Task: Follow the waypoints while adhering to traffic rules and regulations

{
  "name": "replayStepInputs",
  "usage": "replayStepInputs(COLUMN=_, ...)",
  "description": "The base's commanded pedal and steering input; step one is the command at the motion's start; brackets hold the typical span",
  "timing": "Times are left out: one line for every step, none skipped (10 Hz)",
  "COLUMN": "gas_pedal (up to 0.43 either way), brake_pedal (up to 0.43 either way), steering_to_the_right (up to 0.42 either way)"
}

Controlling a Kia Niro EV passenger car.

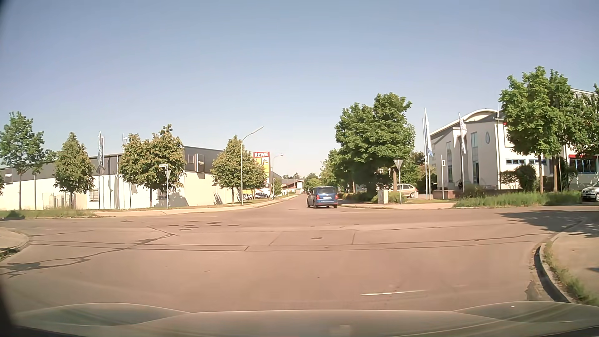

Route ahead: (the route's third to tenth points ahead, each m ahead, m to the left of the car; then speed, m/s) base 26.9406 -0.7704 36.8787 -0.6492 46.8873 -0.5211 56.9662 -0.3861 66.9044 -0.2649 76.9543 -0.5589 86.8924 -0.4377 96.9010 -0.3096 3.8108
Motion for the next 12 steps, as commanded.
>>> replayStepInputs(gas_pedal=0.0, brake_pedal=0.0, steering_to_the_right=0.007)
replayStepInputs(gas_pedal=0.0, brake_pedal=0.067, steering_to_the_right=0.007)
replayStepInputs(gas_pedal=0.0, brake_pedal=0.11, steering_to_the_right=0.007)
replayStepInputs(gas_pedal=0.0, brake_pedal=0.159, steering_to_the_right=0.008)
replayStepInputs(gas_pedal=0.0, brake_pedal=0.152, steering_to_the_right=0.009)
replayStepInputs(gas_pedal=0.0, brake_pedal=0.122, steering_to_the_right=0.009)
replayStepInputs(gas_pedal=0.0, brake_pedal=0.091, steering_to_the_right=0.009)
replayStepInputs(gas_pedal=0.0, brake_pedal=0.091, steering_to_the_right=0.009)
replayStepInputs(gas_pedal=0.0, brake_pedal=0.11, steering_to_the_right=0.009)
replayStepInputs(gas_pedal=0.0, brake_pedal=0.122, steering_to_the_right=0.009)
replayStepInputs(gas_pedal=0.0, brake_pedal=0.134, steering_to_the_right=0.009)
replayStepInputs(gas_pedal=0.0, brake_pedal=0.152, steering_to_the_right=0.009)
